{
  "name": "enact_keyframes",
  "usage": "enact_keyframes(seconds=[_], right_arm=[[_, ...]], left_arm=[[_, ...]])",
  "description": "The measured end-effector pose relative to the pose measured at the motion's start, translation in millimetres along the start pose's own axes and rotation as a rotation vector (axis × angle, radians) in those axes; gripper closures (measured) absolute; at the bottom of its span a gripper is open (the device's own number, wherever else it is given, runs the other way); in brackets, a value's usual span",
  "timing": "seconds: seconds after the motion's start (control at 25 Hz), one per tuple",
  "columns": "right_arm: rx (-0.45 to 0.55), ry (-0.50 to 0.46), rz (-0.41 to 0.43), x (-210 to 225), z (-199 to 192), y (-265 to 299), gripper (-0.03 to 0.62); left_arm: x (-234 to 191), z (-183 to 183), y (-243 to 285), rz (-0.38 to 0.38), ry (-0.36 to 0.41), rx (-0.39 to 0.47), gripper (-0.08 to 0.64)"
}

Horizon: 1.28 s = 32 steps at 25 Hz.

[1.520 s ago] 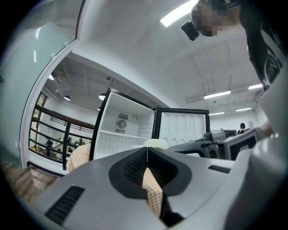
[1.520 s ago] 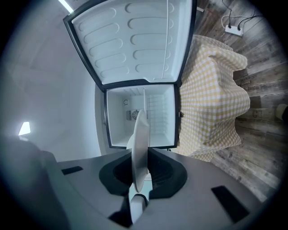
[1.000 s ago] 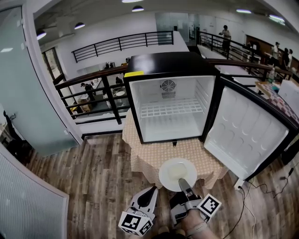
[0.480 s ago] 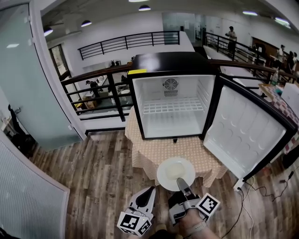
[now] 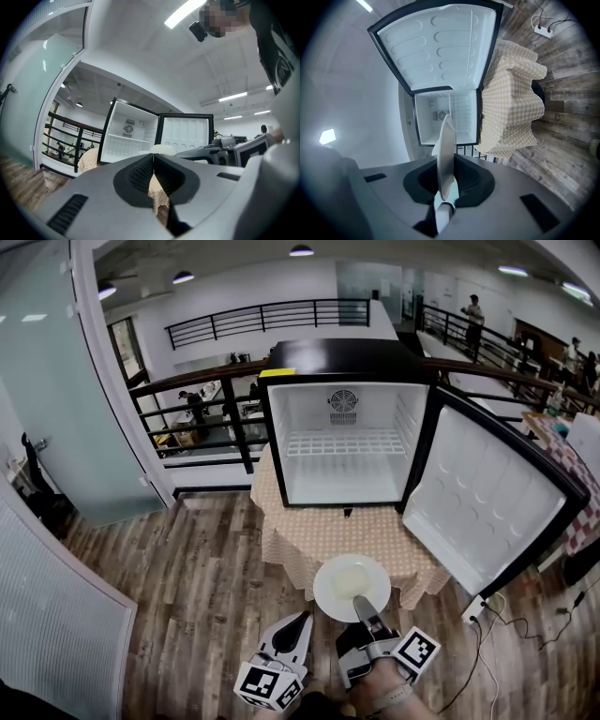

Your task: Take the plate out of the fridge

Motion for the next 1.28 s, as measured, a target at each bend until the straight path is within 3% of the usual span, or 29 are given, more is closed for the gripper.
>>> enact_keyframes(seconds=[1.28], right_arm=[[-0.042,0.030,0.018,-9.3,10.0,-62.1,0.537]], left_arm=[[58.5,2.3,-31.2,0.038,0.029,0.025,0.549]])
Point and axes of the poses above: the fingertips, and each gripper's own axes: y forward along the fingers, x to its right, z out of its top, the point moved 4 cm from there along -y, backward along the fingers, and after that the axes turned 3 degrees about x, right-handed, at the moved point
